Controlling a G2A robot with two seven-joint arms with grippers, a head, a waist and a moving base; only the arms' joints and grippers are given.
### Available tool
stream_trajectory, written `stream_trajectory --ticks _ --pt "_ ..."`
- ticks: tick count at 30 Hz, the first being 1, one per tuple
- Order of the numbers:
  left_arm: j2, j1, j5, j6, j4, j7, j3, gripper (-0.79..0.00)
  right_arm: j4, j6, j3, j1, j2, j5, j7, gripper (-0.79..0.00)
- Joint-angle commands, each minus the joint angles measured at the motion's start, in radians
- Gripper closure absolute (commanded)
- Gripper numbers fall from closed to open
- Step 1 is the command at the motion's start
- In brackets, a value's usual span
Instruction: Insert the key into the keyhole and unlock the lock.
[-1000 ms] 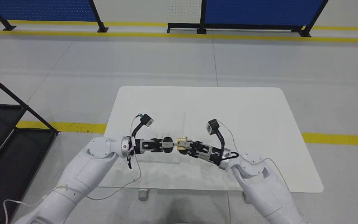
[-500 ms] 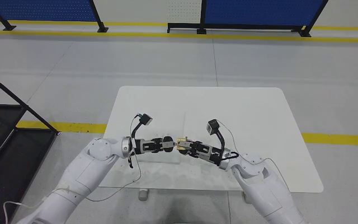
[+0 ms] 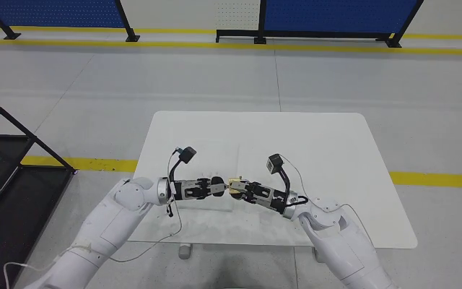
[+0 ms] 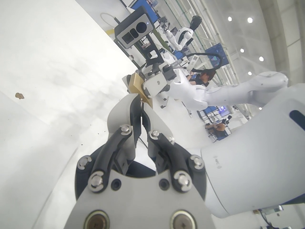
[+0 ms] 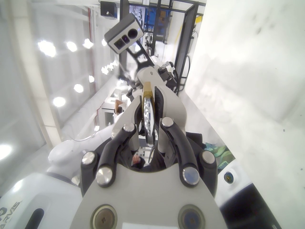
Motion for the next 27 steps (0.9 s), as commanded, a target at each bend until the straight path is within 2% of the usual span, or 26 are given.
stream_trajectory --ticks 1,15,27 --pt "0.0 0.002 0.03 -0.013 -0.002 0.019 -0.004 0.0 0.0 0.0 0.0 0.0 0.0 0.0 0.0 0.0" --pt "-0.009 0.04 0.313 -0.111 -0.035 0.243 -0.037 0.0 0.0 0.0 0.0 0.0 0.0 0.0 0.0 0.0" --pt "-0.016 0.063 0.483 -0.165 -0.052 0.387 -0.056 0.0 0.0 0.0 0.0 0.0 0.0 0.0 0.0 0.0"
